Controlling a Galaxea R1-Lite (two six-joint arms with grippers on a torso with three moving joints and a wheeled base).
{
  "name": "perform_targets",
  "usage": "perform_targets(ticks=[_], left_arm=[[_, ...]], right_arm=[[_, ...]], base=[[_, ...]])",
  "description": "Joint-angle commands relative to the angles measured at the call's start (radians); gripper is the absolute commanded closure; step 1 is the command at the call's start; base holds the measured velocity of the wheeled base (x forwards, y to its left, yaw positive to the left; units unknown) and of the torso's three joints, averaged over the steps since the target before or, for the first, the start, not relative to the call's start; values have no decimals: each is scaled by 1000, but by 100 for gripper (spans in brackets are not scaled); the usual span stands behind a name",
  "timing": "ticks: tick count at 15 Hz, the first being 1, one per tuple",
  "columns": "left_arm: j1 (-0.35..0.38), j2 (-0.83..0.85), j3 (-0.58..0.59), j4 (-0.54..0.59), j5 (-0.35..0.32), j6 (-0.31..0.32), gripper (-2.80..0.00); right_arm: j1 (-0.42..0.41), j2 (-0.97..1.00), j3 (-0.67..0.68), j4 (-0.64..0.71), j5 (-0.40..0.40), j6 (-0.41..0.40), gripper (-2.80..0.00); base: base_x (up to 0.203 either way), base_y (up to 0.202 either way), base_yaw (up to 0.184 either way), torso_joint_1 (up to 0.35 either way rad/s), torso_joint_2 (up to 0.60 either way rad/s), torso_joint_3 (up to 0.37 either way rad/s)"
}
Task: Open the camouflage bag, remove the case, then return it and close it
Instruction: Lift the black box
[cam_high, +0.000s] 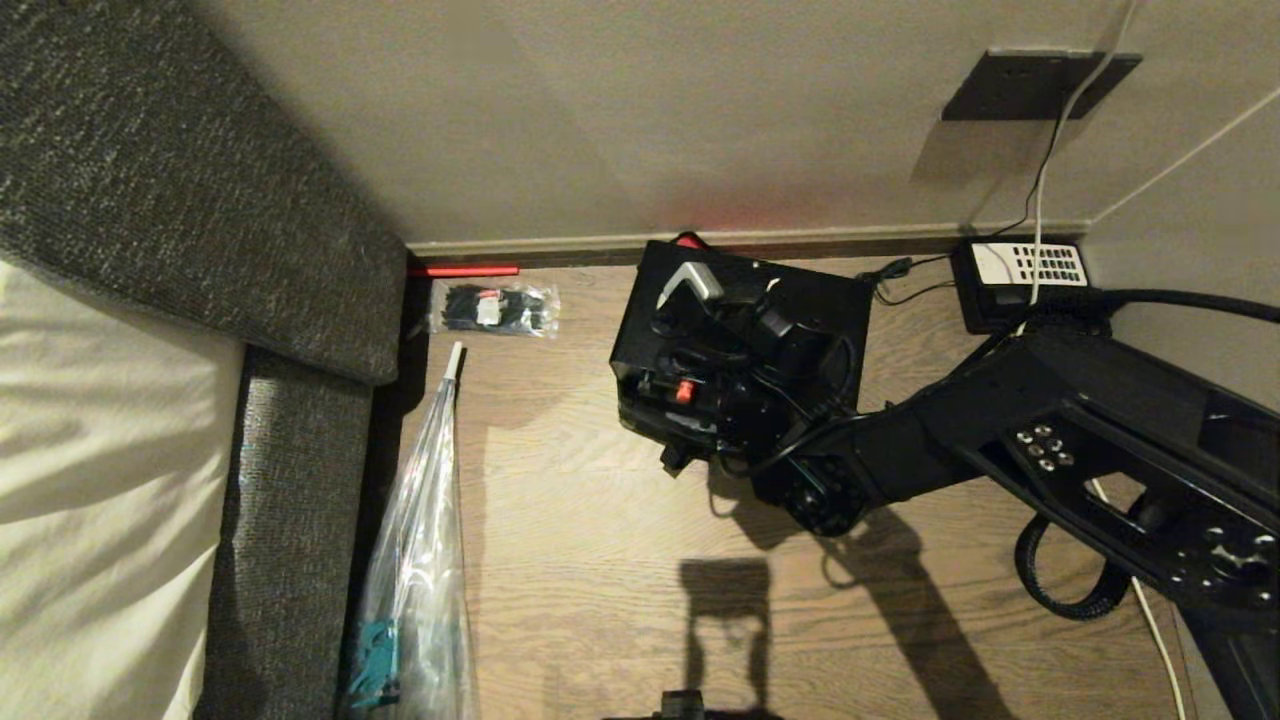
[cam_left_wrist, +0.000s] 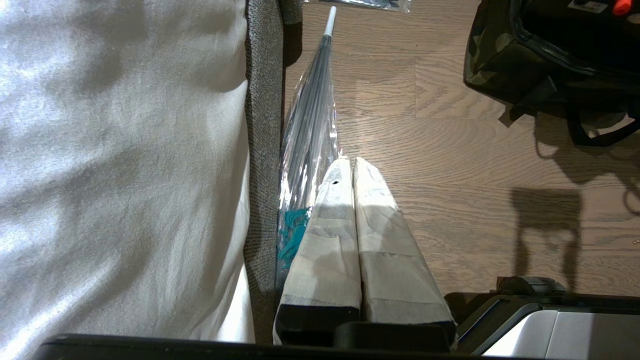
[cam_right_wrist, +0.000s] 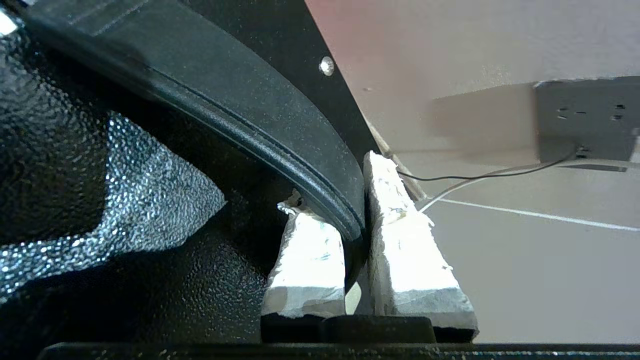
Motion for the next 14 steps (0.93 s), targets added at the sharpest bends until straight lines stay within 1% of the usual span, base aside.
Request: perform_targets(ticks=[1,14], left_arm=[[0,0,0,0,0,-1,0],[0,0,0,0,0,-1,0]], right_arm=[[-1,-33,9,-7,-5,-8,0],[1,-126,73,10,-7,-1,0]], base=[[0,0,0,0,0,0],[0,0,0,0,0,0]])
